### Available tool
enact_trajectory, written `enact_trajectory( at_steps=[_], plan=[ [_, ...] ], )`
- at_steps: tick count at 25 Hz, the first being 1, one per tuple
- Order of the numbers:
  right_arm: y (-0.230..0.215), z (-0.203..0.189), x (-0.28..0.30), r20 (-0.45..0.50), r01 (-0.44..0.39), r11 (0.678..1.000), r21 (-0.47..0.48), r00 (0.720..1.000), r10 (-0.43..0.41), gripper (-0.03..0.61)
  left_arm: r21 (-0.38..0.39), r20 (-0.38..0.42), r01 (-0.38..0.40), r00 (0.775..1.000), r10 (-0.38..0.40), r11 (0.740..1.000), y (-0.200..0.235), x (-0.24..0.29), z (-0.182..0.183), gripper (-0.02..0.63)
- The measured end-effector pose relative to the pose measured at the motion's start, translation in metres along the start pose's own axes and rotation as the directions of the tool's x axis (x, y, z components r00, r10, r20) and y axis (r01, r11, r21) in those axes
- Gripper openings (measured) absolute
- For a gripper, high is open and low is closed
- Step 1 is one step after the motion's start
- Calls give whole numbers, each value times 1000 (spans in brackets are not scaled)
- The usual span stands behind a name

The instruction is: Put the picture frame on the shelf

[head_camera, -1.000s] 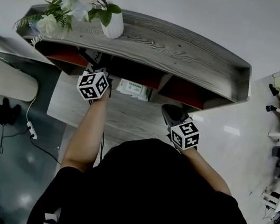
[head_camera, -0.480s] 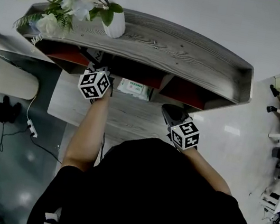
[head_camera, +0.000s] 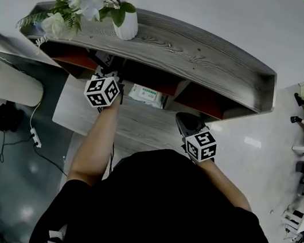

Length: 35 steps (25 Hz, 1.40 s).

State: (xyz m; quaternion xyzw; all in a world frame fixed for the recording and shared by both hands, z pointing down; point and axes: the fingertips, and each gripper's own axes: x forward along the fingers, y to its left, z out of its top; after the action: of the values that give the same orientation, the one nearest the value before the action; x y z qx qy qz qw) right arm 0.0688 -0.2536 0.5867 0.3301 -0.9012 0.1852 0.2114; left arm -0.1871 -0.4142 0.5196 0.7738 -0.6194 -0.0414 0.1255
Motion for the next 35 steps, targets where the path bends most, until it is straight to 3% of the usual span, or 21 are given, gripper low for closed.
enact_trajectory(
  at_steps=[6, 17, 35],
  plan=[
    [1, 0, -1, 2, -2, 1000, -1, 1000, 2, 17, -9, 10, 18, 1000, -18, 1000, -3, -3, 4, 32],
    [3, -1, -4, 4, -7, 1000, -4, 1000, 7, 17, -20, -13, 40, 999, -41, 999, -8, -9, -1, 121],
    [8, -2, -8, 10, -24, 1000, -14, 1000, 24, 17, -19, -8, 23, 1000, -23, 1000, -8, -25, -2, 133]
  ],
)
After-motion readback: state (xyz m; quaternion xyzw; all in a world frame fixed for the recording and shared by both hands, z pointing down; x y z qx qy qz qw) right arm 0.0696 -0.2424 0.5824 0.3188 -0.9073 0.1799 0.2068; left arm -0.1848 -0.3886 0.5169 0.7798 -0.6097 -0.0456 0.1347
